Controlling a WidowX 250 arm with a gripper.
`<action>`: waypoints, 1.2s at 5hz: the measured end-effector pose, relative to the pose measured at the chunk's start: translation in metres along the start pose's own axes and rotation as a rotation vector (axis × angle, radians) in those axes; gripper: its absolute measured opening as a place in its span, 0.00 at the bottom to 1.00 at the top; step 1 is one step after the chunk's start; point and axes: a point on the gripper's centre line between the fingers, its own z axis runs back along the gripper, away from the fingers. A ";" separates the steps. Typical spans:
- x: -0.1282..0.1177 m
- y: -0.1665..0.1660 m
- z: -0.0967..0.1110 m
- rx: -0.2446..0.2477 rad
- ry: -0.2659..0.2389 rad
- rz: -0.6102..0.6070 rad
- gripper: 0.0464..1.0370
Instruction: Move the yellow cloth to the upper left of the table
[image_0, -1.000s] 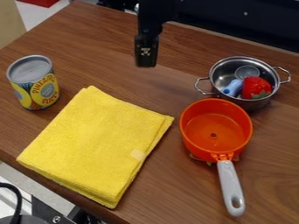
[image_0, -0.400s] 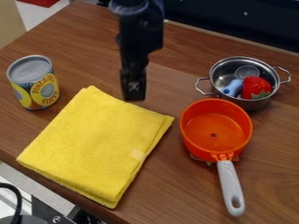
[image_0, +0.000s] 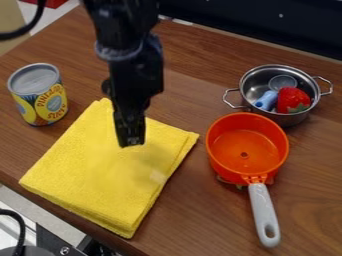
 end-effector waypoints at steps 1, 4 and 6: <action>-0.007 0.001 -0.012 0.004 0.010 0.055 0.13; -0.020 0.004 -0.039 0.018 0.063 0.185 0.01; -0.012 0.022 -0.050 -0.030 -0.008 0.127 0.01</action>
